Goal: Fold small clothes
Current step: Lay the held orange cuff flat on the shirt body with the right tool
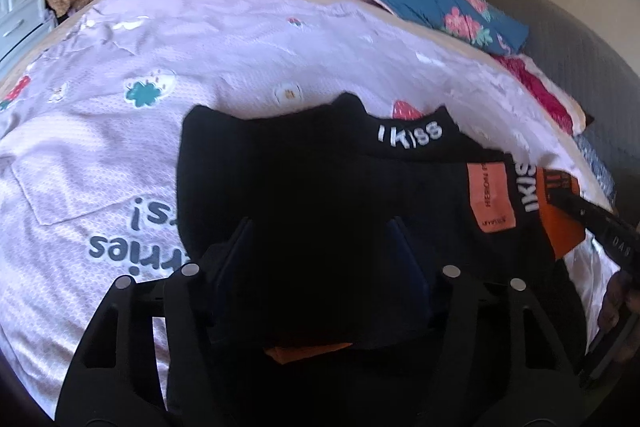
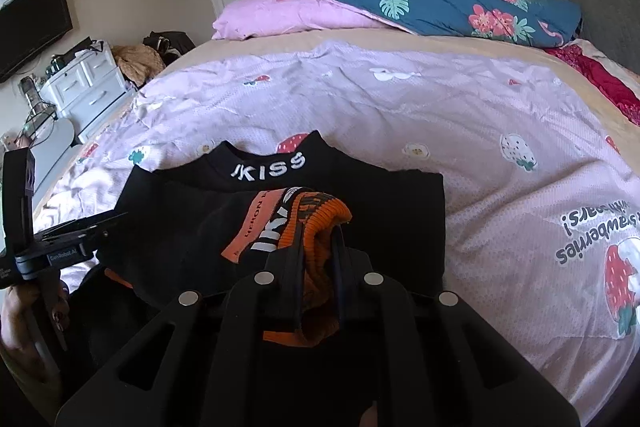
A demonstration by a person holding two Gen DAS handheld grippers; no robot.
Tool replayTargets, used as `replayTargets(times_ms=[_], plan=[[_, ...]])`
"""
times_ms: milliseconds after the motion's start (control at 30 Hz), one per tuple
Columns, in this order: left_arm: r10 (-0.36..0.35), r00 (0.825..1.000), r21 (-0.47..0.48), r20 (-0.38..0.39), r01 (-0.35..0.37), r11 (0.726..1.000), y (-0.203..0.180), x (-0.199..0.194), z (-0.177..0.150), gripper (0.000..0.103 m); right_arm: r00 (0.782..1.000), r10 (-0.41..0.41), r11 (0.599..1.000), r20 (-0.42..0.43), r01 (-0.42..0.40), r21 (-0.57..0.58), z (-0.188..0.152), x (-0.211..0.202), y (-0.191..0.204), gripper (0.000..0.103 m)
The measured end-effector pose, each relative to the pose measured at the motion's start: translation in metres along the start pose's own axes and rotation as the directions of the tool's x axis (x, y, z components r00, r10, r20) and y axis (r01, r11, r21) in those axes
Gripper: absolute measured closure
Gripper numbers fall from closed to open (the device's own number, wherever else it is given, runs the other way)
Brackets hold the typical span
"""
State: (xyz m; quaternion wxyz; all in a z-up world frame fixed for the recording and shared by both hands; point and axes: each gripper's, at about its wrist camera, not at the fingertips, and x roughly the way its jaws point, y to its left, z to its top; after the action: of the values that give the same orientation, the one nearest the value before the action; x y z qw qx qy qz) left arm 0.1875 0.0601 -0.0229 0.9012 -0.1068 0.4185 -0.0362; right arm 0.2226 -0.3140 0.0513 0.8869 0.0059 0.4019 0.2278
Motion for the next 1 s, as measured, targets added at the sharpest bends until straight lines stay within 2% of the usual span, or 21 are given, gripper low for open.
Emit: replayTargets(times_ms=[233,300,367,467,500,533,567,633,733,800,900,1000], plan=[[0.01,1.0,0.01,-0.029,-0.01,1.0,-0.001,0.004,-0.003,0.044,0.999,-0.042,0.997,-0.028,0.043,0.057,-0.003,0.008,-0.017,0.066],[0.018,0.999,0.011,-0.045,-0.017,1.0,0.0,0.008,-0.005,0.045,0.998,-0.038,0.995,-0.049,0.042,0.085,-0.005,0.015,-0.023,0.061],[0.03,0.998,0.014,-0.063,-0.029,0.999,0.0,0.012,-0.006,0.046,0.997,-0.027,0.994,-0.076,0.035,0.107,-0.008,0.023,-0.027,0.051],[0.051,0.994,0.022,-0.099,-0.049,0.999,0.002,0.019,-0.009,0.049,0.993,0.019,0.988,-0.12,0.0,0.156,-0.015,0.04,-0.033,0.049],[0.056,0.993,0.025,-0.107,-0.054,0.998,0.003,0.021,-0.01,0.049,0.991,0.028,0.987,-0.127,-0.007,0.162,-0.017,0.045,-0.032,0.051],[0.059,0.992,0.026,-0.111,-0.056,0.998,0.003,0.022,-0.011,0.049,0.991,0.029,0.988,-0.134,-0.009,0.151,-0.018,0.047,-0.031,0.079],[0.059,0.992,0.025,-0.113,-0.057,0.998,0.004,0.022,-0.011,0.049,0.991,0.036,0.991,-0.13,-0.018,0.135,-0.018,0.047,-0.027,0.098],[0.055,0.992,0.019,-0.115,-0.053,0.998,0.006,0.022,-0.011,0.049,0.997,0.016,0.997,-0.077,-0.01,0.074,-0.014,0.034,-0.018,0.099],[0.048,0.992,0.011,-0.116,-0.047,0.999,0.008,0.022,-0.012,0.049,0.997,-0.073,0.997,-0.013,0.073,-0.007,-0.008,0.017,-0.01,0.099],[0.047,0.992,0.011,-0.116,-0.046,0.999,0.008,0.022,-0.012,0.049,0.993,-0.112,0.994,-0.04,0.111,-0.024,-0.01,0.022,-0.012,0.099],[0.046,0.992,0.011,-0.117,-0.045,0.999,0.008,0.021,-0.012,0.049,0.988,-0.128,0.992,-0.092,0.127,-0.008,-0.015,0.035,-0.019,0.099],[0.044,0.992,0.008,-0.116,-0.043,0.999,0.008,0.02,-0.012,0.049,0.984,-0.143,0.99,-0.11,0.144,0.002,-0.016,0.038,-0.019,0.097]])
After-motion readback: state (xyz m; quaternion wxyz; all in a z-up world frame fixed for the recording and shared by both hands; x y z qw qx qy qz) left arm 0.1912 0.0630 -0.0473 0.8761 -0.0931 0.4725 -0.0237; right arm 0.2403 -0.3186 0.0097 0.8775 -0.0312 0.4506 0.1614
